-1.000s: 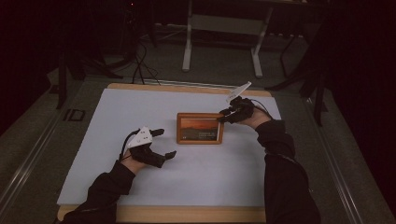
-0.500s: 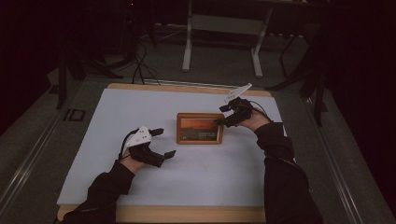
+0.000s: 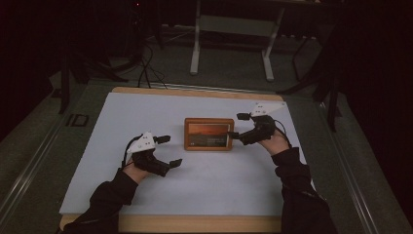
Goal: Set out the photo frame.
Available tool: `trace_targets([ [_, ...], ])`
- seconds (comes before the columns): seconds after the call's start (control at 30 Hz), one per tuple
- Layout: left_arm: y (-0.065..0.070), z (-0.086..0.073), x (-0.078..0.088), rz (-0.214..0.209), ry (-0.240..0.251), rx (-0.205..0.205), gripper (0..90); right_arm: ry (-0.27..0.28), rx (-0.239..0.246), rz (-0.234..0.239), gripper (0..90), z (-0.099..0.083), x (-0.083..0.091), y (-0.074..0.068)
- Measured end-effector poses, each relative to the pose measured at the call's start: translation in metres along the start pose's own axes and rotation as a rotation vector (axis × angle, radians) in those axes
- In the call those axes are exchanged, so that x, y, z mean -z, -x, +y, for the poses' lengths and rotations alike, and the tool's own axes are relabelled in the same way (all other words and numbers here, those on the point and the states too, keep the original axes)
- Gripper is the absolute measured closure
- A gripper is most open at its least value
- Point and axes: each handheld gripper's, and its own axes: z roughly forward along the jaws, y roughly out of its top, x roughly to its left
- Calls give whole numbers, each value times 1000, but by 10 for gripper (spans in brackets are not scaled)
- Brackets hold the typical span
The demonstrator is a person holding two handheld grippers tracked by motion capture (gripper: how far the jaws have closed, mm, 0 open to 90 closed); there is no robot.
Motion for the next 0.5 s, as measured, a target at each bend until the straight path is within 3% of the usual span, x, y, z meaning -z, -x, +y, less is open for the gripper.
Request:
trace_targets([
  [0.2, 4, 0, -2, -13, -23, 0, 24, 48, -23, -5, 142, -18, 11, -17],
  [0.5, 10, 1, 2, -25, -40, -21, 24, 57, -58, -22, 142, -57, 16, -42],
])
